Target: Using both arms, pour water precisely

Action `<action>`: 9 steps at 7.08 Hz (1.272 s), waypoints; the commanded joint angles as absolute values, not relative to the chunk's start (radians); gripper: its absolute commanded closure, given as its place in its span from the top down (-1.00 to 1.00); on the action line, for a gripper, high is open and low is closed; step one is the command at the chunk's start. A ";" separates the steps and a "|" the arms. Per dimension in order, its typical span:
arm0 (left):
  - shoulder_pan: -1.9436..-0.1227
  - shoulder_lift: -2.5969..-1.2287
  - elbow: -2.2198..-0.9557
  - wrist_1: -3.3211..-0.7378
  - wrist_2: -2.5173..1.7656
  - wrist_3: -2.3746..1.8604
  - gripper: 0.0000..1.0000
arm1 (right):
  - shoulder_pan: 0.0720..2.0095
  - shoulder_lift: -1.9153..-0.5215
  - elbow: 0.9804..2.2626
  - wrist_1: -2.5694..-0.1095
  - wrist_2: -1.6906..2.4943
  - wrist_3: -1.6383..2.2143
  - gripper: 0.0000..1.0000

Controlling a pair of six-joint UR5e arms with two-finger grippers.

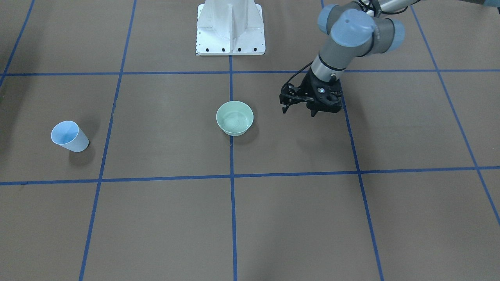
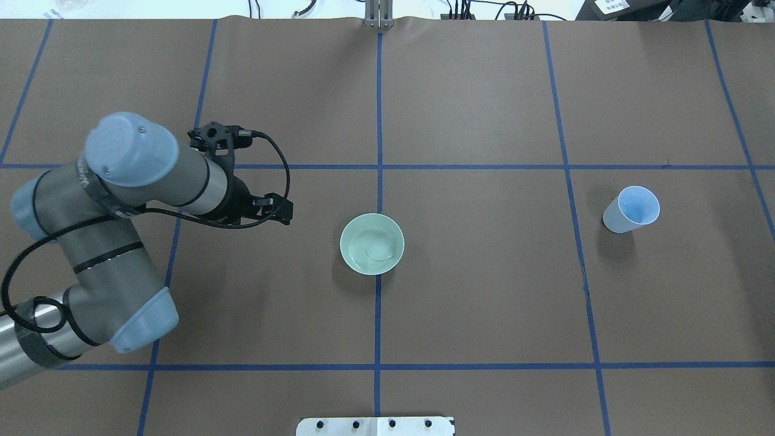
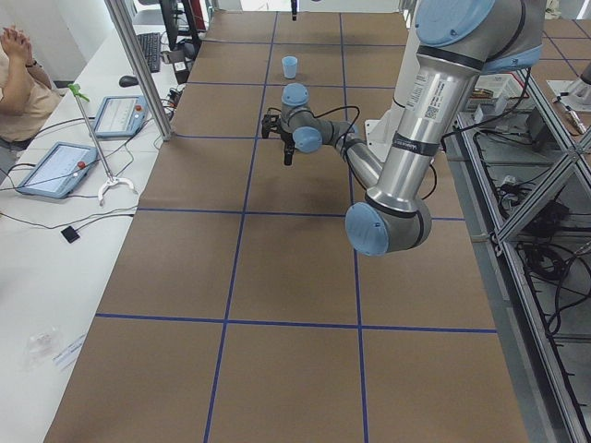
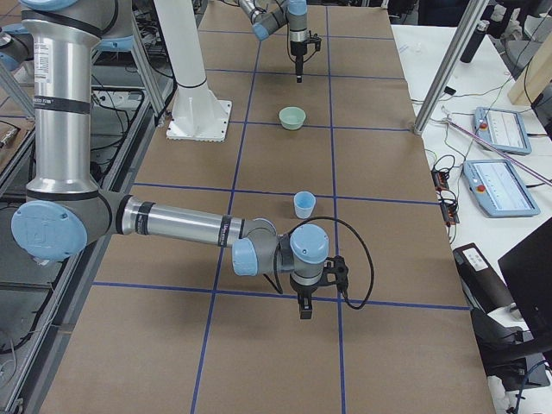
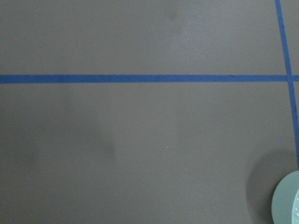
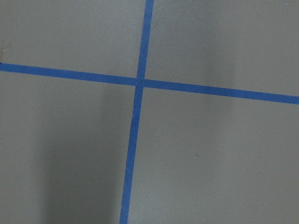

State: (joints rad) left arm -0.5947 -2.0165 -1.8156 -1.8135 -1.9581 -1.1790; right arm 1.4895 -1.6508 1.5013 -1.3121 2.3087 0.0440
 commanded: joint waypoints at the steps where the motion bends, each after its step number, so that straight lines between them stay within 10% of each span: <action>1: -0.502 -2.104 -1.793 -1.746 -1.908 -1.226 1.00 | 1.489 -1.658 1.500 -1.312 2.309 0.046 1.00; 9: -0.452 -2.215 -1.668 -1.746 -1.845 -1.296 0.41 | 1.488 -1.663 1.500 -1.312 2.309 0.048 1.00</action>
State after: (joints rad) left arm -0.4479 -2.2131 -1.6808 -1.7456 -1.8468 -1.2975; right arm 1.4886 -1.6628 1.5003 -1.3115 2.3099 0.0463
